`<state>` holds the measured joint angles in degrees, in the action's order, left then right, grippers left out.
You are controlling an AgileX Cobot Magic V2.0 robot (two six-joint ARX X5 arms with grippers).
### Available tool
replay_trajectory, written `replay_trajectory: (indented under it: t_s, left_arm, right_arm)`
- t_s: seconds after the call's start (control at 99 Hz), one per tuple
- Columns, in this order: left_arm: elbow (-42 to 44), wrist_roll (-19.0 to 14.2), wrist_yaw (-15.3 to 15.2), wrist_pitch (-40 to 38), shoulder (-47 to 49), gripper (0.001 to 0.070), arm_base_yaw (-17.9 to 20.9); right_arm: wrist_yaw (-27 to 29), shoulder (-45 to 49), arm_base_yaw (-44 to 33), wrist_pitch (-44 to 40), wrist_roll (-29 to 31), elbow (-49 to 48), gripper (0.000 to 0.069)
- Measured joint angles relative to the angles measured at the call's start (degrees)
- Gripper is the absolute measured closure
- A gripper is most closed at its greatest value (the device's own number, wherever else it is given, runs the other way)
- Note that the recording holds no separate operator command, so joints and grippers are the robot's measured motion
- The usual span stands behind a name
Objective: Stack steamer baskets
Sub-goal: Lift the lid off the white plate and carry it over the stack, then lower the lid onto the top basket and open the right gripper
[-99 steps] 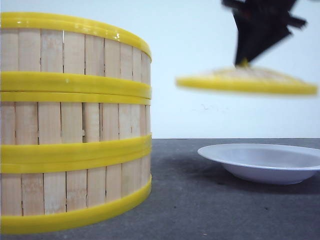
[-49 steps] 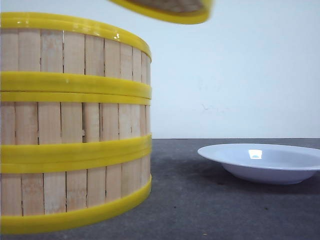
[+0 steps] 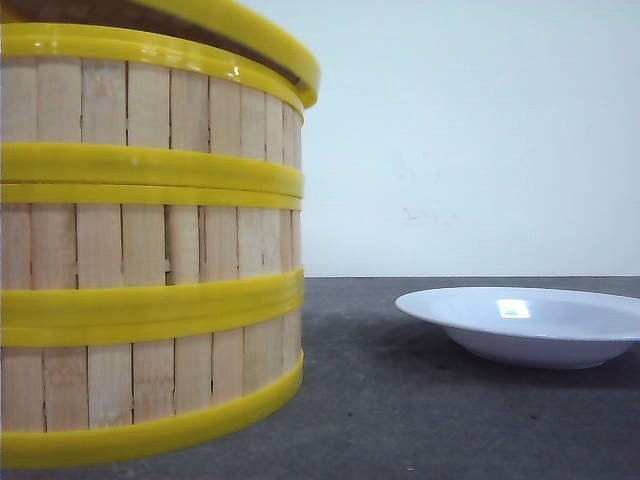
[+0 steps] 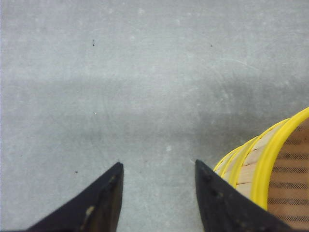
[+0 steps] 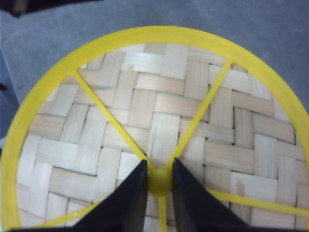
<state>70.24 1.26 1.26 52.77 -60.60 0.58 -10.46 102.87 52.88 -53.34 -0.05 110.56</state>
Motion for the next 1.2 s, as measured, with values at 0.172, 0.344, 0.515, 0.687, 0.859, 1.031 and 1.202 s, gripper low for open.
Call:
replay_trajectory:
  t_s: [0.172, 0.344, 0.515, 0.687, 0.859, 1.031, 1.202]
  left_arm:
    - [0.0, 0.0, 0.0, 0.0, 0.0, 0.0434, 0.0]
    - [0.0, 0.0, 0.0, 0.0, 0.0, 0.0434, 0.0]
    - [0.0, 0.0, 0.0, -0.1, 0.0, 0.0434, 0.0]
    - [0.0, 0.0, 0.0, 0.0, 0.0, 0.0434, 0.0]
    - [0.0, 0.0, 0.0, -0.1, 0.0, 0.0434, 0.0]
    - [0.0, 0.0, 0.0, -0.1, 0.0, 0.0434, 0.0]
    - [0.0, 0.0, 0.0, -0.4, 0.0, 0.0434, 0.0]
  right_arm:
    - [0.2, 1.3, 0.7, 0.0, -0.2, 0.0, 0.0633]
    - [0.2, 2.8, 0.9, 0.2, -0.2, 0.2, 0.0633]
    - [1.0, 2.9, 1.0, 0.3, -0.7, 0.3, 0.0633]
    - [1.5, 2.9, 1.2, 0.4, -1.0, 0.3, 0.0633]
    - [3.1, 3.0, 1.7, -0.4, -1.3, 1.0, 0.0633]
    - [4.2, 3.0, 1.9, -0.6, -1.7, 1.6, 0.0633]
    - [4.4, 3.0, 2.1, -0.5, -1.7, 1.6, 0.0633]
